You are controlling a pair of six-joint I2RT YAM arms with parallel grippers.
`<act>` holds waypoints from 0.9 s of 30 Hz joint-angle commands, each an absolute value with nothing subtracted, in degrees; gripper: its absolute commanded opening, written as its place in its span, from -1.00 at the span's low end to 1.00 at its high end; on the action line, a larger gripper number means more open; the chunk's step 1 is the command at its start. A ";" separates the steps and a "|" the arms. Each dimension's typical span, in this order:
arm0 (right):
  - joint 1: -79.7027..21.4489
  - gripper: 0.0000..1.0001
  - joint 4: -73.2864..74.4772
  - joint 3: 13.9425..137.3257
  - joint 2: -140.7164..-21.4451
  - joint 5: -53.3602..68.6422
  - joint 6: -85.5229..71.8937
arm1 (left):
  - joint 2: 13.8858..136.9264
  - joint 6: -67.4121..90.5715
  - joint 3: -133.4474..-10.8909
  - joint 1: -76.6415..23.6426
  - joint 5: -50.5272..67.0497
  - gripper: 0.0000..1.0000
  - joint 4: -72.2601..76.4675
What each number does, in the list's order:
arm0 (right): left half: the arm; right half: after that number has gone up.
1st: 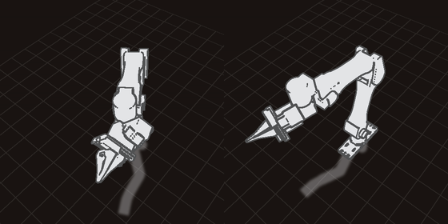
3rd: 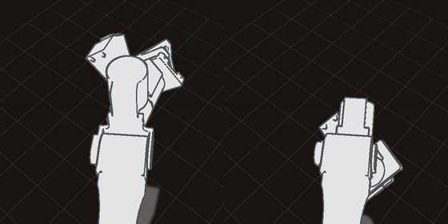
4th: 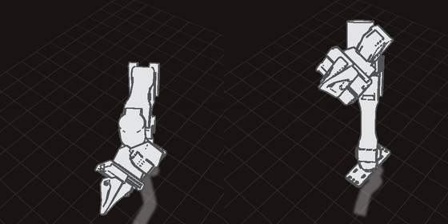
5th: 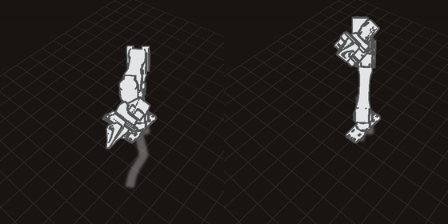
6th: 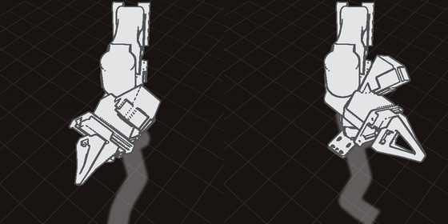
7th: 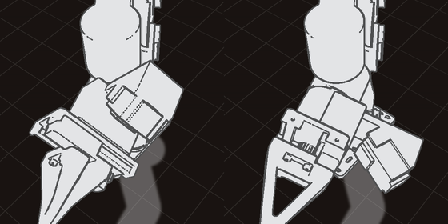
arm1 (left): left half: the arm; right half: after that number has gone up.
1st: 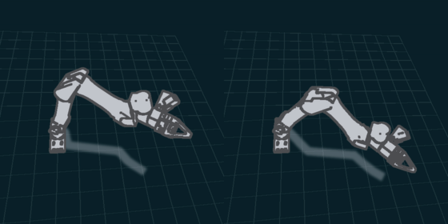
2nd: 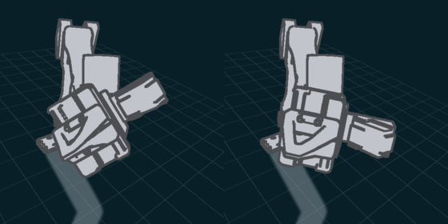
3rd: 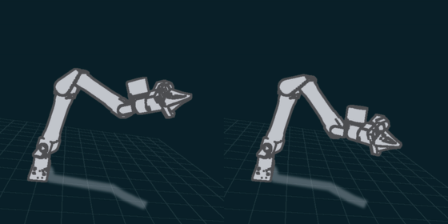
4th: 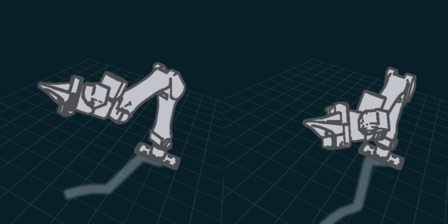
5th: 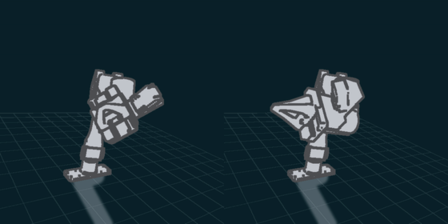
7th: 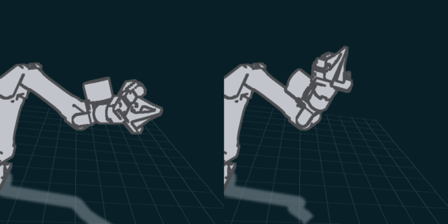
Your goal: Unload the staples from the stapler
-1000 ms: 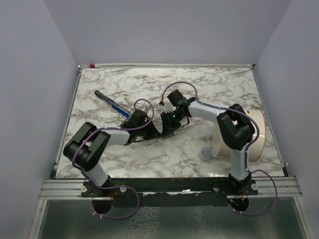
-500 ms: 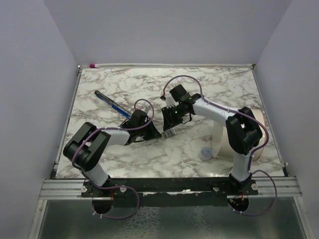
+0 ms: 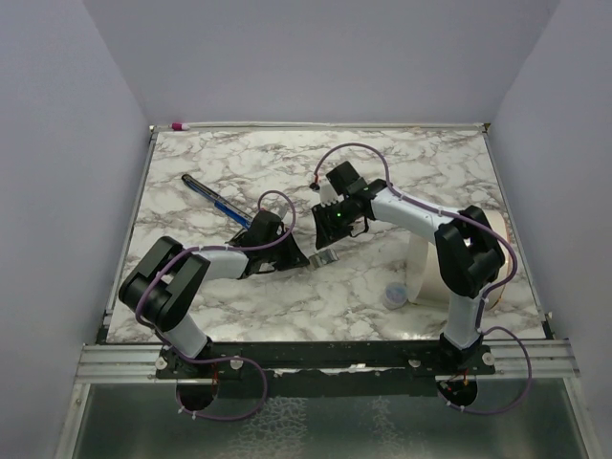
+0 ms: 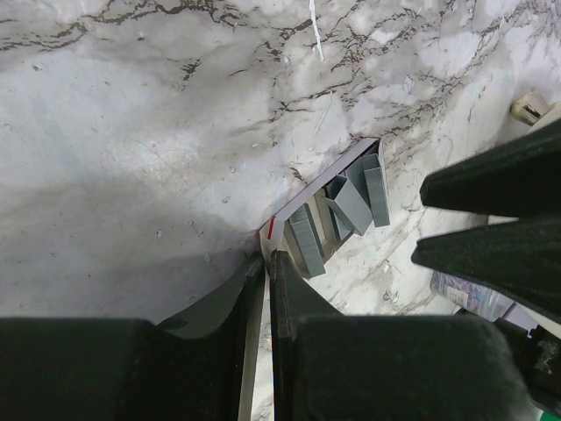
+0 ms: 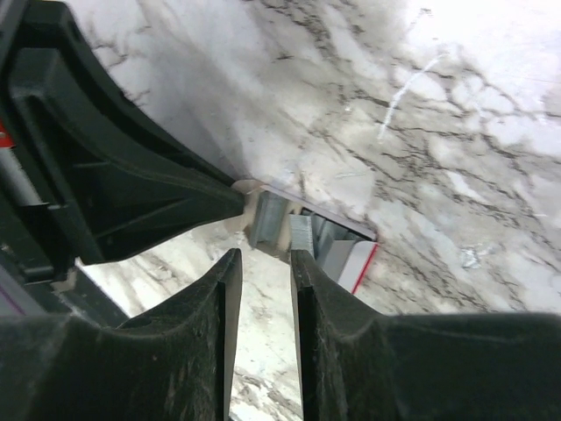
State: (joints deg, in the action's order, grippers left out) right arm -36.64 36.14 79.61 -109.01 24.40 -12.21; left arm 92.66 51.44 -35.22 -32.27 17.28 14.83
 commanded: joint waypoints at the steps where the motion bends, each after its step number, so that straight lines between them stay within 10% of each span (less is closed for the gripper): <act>1: -36.54 -0.38 37.12 79.31 -109.60 16.19 -10.86 | 92.39 49.65 -34.79 -32.34 18.20 -0.74 11.17; 27: -37.11 0.02 38.08 78.72 -106.54 12.01 -6.85 | 88.08 46.64 -33.37 -32.26 19.02 -0.47 11.93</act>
State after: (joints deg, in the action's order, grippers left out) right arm -36.64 36.53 77.17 -109.23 15.03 -8.25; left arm 91.24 49.25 -34.63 -32.27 19.11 14.50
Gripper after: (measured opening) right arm 0.513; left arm 0.256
